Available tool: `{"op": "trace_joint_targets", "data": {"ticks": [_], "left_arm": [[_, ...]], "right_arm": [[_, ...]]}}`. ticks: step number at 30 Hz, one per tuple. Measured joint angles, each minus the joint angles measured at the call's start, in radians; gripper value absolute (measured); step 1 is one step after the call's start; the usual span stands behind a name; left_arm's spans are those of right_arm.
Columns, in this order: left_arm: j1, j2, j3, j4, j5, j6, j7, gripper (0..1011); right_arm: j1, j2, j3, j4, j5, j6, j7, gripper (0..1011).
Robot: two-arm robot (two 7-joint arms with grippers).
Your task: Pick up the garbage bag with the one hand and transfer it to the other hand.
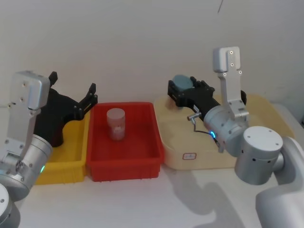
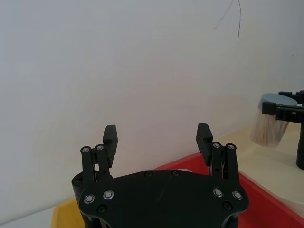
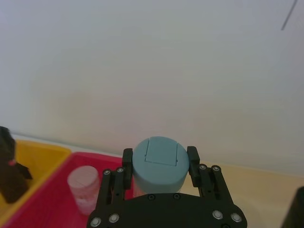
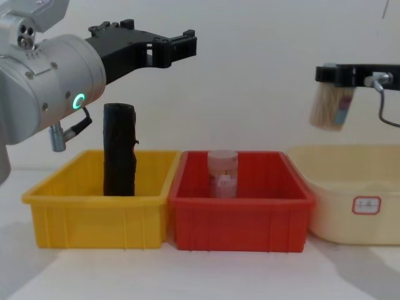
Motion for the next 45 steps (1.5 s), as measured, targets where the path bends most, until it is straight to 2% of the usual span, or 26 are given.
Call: {"op": "trace_joint_targets", "data": {"ticks": [10, 19, 21, 23, 30, 33, 45], "left_arm": [[0.0, 0.0, 0.0, 0.0, 0.0, 0.0, 0.0, 1001], [0.0, 0.0, 0.0, 0.0, 0.0, 0.0, 0.0, 1001], [0.0, 0.0, 0.0, 0.0, 0.0, 0.0, 0.0, 1001], [0.0, 0.0, 0.0, 0.0, 0.0, 0.0, 0.0, 1001], [0.0, 0.0, 0.0, 0.0, 0.0, 0.0, 0.0, 1002], [0.0, 0.0, 0.0, 0.0, 0.0, 0.0, 0.0, 1002], [0.0, 0.0, 0.0, 0.0, 0.0, 0.0, 0.0, 1002]], "right_arm": [[-0.016, 0.046, -0.002, 0.038, -0.035, -0.006, -0.003, 666], [-0.029, 0.07, -0.003, 0.062, -0.06, -0.01, -0.002, 669], [-0.031, 0.073, -0.002, 0.066, -0.063, -0.011, -0.003, 693], [-0.033, 0.076, 0.003, 0.073, -0.067, -0.011, -0.003, 779], [-0.041, 0.075, 0.021, 0.075, -0.065, -0.015, -0.005, 959], [-0.046, 0.074, 0.028, 0.068, -0.06, -0.015, -0.005, 1000], [-0.071, 0.071, 0.049, 0.015, -0.028, -0.007, 0.006, 1000]]}}
